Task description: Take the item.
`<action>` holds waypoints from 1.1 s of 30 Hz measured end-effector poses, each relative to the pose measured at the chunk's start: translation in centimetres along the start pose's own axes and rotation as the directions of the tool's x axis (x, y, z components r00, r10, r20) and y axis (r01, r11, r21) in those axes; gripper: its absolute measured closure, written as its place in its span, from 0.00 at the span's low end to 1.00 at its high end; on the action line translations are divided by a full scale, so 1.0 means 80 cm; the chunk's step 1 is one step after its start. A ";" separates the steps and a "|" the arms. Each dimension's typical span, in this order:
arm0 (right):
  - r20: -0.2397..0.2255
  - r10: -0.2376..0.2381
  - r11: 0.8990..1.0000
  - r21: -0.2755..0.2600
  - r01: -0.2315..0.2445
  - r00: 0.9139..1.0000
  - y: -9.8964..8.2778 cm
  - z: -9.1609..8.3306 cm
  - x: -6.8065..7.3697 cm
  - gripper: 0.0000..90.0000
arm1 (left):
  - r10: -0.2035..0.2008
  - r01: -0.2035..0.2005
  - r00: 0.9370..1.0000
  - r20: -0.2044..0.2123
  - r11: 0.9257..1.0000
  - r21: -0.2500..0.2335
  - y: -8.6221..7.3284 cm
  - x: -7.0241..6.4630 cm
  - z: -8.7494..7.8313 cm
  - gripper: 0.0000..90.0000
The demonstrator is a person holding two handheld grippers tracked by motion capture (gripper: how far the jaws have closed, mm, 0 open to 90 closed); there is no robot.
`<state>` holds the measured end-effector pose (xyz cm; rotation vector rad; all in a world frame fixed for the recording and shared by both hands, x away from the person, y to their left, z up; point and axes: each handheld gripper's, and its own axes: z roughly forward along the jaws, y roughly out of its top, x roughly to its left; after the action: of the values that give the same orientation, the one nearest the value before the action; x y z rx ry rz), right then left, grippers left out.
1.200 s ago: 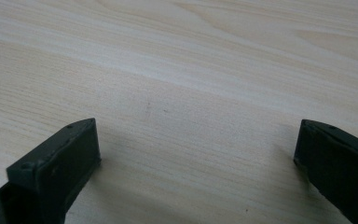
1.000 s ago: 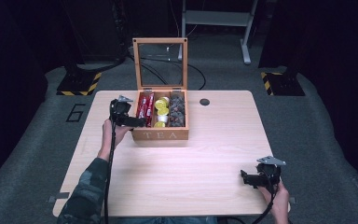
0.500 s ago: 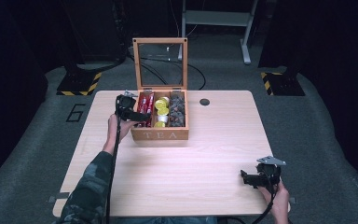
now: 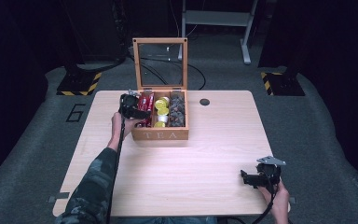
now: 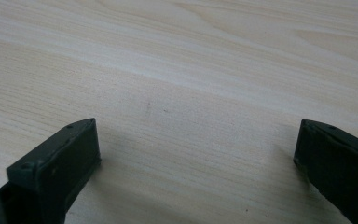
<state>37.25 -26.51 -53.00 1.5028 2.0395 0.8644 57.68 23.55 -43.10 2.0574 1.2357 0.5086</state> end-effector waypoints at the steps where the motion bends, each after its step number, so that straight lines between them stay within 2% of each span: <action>1: 0.000 0.000 1.000 0.000 0.000 1.000 0.000 0.000 0.000 0.00 | 0.000 0.000 1.000 -0.006 1.000 0.001 0.000 0.000 0.001 0.34; 4: 0.000 0.000 1.000 0.000 0.000 1.000 0.000 0.000 0.000 0.00 | -0.003 0.003 1.000 -0.021 1.000 0.006 -0.001 0.002 0.006 0.40; 11: 0.000 0.001 1.000 0.000 -0.001 1.000 0.000 0.000 0.000 0.00 | -0.011 0.012 1.000 -0.026 1.000 0.028 -0.004 0.006 0.016 0.56; 14: 0.000 -0.001 1.000 0.000 0.001 1.000 0.000 0.000 0.000 0.00 | -0.005 0.006 0.999 -0.039 1.000 0.025 -0.004 0.005 0.018 0.62; 17: 0.000 0.000 1.000 0.000 0.000 1.000 0.000 0.000 0.000 0.00 | 0.007 -0.005 0.999 -0.042 0.999 0.043 -0.004 0.004 0.022 0.68; 19: 0.000 0.000 1.000 0.000 0.000 1.000 0.000 0.000 0.000 0.00 | 0.022 -0.018 0.998 -0.063 0.998 0.058 -0.003 0.000 0.025 0.71; 23: 0.000 0.000 1.000 0.000 0.000 1.000 0.000 0.000 0.000 0.00 | 0.026 -0.020 0.996 -0.086 0.997 0.071 -0.003 -0.002 0.027 0.76; 30: 0.000 0.000 1.000 -0.001 0.000 1.000 0.000 0.000 0.000 0.00 | 0.004 0.005 0.993 -0.116 0.997 0.076 -0.001 -0.002 0.026 0.90; 33: 0.000 0.000 1.000 0.000 0.000 1.000 0.000 0.000 0.000 0.00 | -0.006 0.016 0.992 -0.122 0.997 0.078 0.000 -0.003 0.025 0.91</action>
<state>37.24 -26.51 -52.99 1.5033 2.0390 0.8644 58.85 22.61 -44.49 2.1101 1.3574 0.5968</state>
